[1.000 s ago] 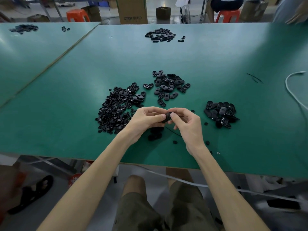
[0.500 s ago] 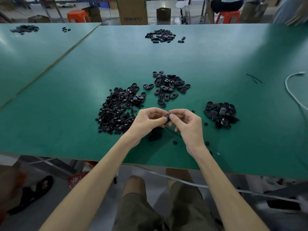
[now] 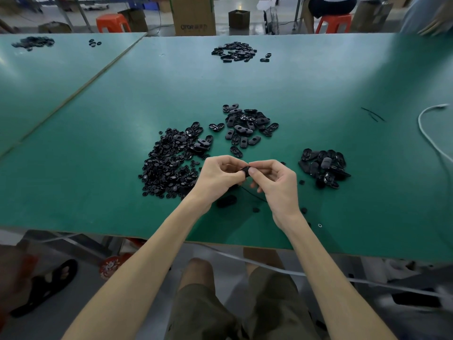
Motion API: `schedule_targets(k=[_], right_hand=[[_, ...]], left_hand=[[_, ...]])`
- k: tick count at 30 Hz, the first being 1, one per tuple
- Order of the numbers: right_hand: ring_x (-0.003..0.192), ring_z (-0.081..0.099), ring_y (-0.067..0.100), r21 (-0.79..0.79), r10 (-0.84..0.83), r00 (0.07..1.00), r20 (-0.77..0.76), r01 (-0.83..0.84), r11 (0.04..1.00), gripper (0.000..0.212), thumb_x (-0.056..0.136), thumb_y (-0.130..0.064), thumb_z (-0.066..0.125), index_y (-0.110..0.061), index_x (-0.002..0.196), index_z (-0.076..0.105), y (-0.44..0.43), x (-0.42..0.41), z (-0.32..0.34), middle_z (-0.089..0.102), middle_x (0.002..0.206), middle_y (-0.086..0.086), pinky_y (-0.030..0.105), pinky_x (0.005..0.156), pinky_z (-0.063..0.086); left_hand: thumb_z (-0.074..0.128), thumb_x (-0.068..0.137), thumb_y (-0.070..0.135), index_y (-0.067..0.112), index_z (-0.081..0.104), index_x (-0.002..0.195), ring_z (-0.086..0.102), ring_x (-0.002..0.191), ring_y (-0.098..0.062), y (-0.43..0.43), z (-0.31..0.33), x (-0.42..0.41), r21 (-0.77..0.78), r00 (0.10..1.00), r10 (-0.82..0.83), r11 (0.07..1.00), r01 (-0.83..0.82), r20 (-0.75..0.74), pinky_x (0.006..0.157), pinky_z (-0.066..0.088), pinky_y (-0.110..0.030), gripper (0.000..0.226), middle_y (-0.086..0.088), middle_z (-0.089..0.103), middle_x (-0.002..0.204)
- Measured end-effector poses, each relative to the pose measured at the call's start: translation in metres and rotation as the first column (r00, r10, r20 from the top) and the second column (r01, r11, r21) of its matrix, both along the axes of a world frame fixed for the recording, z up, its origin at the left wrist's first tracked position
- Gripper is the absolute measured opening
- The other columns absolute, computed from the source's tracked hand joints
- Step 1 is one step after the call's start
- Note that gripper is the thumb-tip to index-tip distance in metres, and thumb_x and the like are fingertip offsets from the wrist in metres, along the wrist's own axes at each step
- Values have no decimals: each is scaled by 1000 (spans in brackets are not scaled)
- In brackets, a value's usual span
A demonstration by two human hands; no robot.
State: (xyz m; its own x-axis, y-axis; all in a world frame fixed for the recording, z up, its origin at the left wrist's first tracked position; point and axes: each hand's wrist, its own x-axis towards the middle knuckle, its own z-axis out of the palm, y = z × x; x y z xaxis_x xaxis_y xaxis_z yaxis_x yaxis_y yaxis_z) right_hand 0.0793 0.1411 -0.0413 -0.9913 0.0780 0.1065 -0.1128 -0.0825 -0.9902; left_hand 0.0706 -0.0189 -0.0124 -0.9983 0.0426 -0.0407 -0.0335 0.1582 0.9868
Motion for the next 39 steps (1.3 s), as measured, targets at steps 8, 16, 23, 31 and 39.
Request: schedule_targets(k=[8,16,23,31,39], right_hand=[[61,65,10,-24,-43,999,7,43,999,9,93,-6,76,-14,94,76,1,-1,-1,77,79,0,20,56,49],[63,64,11,-38,-40,999,7,40,998,9,93,-8,76,-17,94,76,0,-1,-1,76,79,-2,20,58,49],[63,64,9,0,-55,998,17,55,998,6,94,-7,75,-12,98,74,-1,-2,-2,75,79,-2,19,57,49],[76,72,11,-29,-96,994,46,98,995,17,102,-13,66,-16,118,66,-3,-4,-2,76,101,1,23,64,54],[52,55,1,176,-78,994,77,64,982,14,97,-5,52,-15,91,61,-4,-5,2,66,61,-14,12,52,41]], left_hand=[[75,86,-3,10,78,93,69,73,-16,3,6,-1,12,1000,-15,1000,15,0,77,58,-28,15,-10,77,82],[77,88,0,5,78,106,73,81,-19,-9,3,-4,81,995,-97,992,96,4,80,59,-26,18,-15,79,93],[74,88,-6,3,77,100,70,69,-13,-1,6,-5,24,999,-54,998,54,-7,72,57,-22,15,-7,77,79],[79,86,2,7,78,100,74,80,-14,18,28,-20,-92,994,-4,996,-7,-111,77,59,-30,14,-9,80,90],[80,87,9,14,80,97,71,74,-12,90,56,-53,-249,965,-238,947,203,-115,67,59,-29,12,1,78,80]])
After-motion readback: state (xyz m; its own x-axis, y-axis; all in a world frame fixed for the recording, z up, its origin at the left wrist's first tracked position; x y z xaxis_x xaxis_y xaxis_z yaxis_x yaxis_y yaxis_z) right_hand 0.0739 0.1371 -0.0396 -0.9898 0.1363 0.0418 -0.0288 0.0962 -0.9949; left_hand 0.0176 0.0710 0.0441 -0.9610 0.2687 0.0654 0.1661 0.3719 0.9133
